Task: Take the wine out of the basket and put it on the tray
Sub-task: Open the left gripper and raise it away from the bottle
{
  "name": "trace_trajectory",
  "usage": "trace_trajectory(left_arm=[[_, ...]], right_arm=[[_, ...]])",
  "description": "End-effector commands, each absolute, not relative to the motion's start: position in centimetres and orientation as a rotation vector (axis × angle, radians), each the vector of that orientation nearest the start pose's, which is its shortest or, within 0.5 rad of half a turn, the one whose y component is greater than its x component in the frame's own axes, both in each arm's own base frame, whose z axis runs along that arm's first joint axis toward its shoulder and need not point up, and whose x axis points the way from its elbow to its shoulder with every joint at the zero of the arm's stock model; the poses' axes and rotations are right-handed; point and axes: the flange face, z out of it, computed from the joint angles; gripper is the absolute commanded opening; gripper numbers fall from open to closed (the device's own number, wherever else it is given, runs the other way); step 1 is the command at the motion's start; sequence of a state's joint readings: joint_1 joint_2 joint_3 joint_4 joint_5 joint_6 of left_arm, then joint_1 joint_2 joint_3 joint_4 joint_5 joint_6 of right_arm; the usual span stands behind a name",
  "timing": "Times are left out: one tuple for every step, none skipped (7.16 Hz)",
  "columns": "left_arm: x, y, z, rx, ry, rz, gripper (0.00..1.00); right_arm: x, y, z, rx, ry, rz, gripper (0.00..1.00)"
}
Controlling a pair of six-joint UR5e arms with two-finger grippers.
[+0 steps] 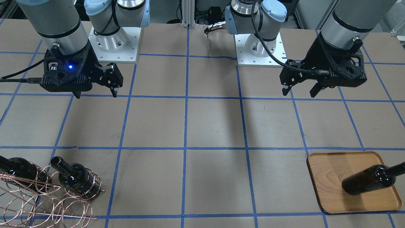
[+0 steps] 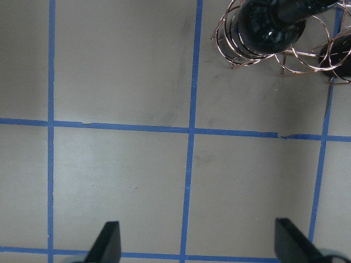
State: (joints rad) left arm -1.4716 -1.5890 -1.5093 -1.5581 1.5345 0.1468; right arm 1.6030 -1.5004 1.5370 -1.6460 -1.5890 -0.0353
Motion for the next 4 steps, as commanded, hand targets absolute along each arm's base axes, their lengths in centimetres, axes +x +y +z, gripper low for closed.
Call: trace_trajectory(left_arm=[[-11.16, -50.26, 51.25, 0.156, 3.160, -0.087, 0.84], [-11.06, -50.20, 51.32, 0.156, 3.150, -0.087, 0.89], [-11.08, -49.93, 51.64, 0.156, 3.149, -0.099, 0.91], [-11.08, -49.81, 51.98, 0.156, 3.147, -0.113, 0.92]], right_arm=[[14.83, -52.07, 47.62, -0.106, 3.158, -0.058, 1.00], [14.86, -52.08, 47.63, -0.106, 3.155, -0.060, 1.00], [14.82, -52.07, 47.62, -0.106, 3.159, -0.058, 1.00], [14.86, -52.11, 47.66, -0.106, 3.155, -0.065, 1.00]])
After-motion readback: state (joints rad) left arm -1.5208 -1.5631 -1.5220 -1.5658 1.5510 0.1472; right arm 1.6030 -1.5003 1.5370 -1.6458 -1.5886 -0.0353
